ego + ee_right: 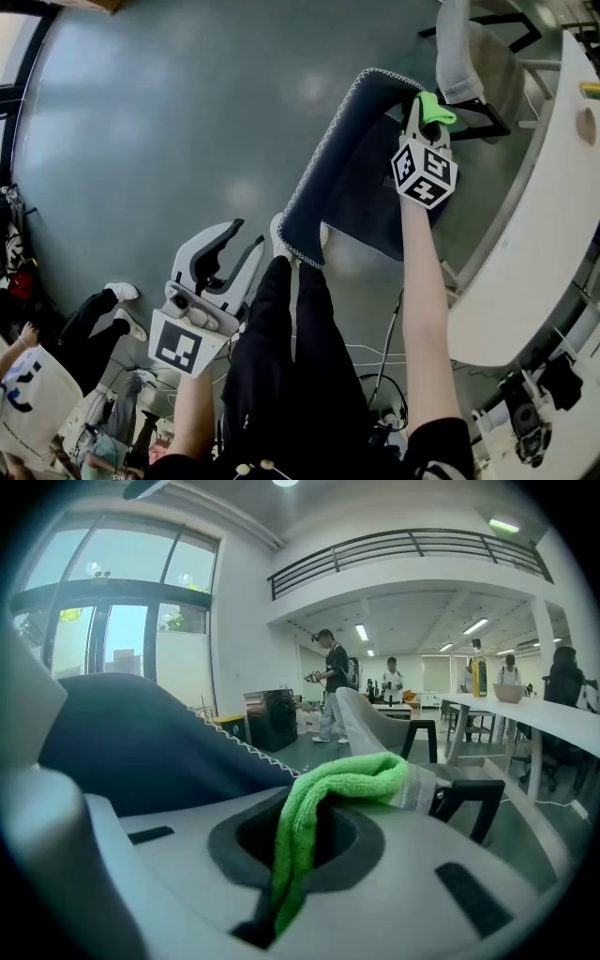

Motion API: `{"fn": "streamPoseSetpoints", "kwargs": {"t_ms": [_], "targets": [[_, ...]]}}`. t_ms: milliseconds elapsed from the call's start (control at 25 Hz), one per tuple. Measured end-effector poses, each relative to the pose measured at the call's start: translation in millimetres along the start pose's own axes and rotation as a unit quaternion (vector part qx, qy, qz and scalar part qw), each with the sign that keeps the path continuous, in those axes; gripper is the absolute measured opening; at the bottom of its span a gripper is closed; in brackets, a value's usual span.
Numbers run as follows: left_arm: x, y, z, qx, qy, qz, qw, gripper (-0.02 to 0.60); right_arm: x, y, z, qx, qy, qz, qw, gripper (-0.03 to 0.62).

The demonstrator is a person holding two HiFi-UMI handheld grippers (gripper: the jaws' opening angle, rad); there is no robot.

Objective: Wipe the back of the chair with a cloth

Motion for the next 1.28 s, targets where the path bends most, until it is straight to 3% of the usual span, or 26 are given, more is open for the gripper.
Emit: {"fn": "streamPoseSetpoints", "kwargs": {"t_ms": [560,1280], "targets": [[2,1,-1,0.002,0.004,-0.003,1.0,0.114,13,6,48,-0.079,0.036,0.013,0.996,0.018],[0,2,-3,0.008,0.004,-0.007,0.9999,0.115,34,44,86,-0.141,0.041,0.025,0.989,0.018]]}}
Point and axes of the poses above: the fingertips, and each gripper's own axes: y backward along the fingers, z to its left, x out of its underside, the point moved 5 cm from there along y, backward along the fingers, and after that the axes turned 11 degrees about -y, right-handed, at the moved point
